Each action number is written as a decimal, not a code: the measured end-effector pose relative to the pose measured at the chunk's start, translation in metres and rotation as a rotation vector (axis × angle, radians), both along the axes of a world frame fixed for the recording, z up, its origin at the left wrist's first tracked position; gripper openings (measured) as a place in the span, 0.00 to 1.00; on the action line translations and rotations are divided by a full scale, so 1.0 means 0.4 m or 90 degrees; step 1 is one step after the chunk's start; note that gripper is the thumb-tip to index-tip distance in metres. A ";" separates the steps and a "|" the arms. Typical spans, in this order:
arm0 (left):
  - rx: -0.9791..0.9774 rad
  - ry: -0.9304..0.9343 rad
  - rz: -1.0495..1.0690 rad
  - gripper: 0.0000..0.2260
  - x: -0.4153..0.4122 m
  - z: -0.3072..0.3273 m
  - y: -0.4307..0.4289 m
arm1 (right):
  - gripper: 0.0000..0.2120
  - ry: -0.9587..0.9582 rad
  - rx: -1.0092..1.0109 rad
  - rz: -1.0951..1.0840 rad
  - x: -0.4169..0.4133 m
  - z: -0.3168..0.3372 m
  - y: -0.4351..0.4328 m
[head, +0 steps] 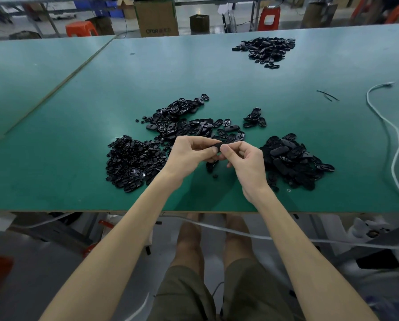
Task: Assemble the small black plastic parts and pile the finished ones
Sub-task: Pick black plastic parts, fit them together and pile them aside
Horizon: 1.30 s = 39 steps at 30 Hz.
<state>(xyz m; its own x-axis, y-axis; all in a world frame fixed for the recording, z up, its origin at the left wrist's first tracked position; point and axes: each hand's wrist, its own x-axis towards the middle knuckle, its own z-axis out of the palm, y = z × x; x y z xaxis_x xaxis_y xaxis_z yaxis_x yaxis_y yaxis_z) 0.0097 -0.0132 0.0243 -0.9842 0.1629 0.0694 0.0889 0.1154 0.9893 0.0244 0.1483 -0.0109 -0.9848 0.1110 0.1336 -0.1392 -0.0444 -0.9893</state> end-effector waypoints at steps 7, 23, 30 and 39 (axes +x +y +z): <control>0.007 -0.014 0.002 0.10 0.005 -0.004 -0.002 | 0.04 -0.002 0.009 0.001 -0.003 -0.004 0.003; -0.059 0.011 0.057 0.08 0.008 0.007 0.022 | 0.04 -0.004 -0.008 0.004 -0.001 0.001 0.002; -0.103 0.062 0.078 0.08 0.005 -0.002 0.035 | 0.04 -0.012 -0.009 -0.008 0.001 0.005 0.007; -0.083 0.056 0.052 0.08 -0.002 -0.011 0.021 | 0.05 -0.008 -0.006 -0.005 0.006 0.009 0.008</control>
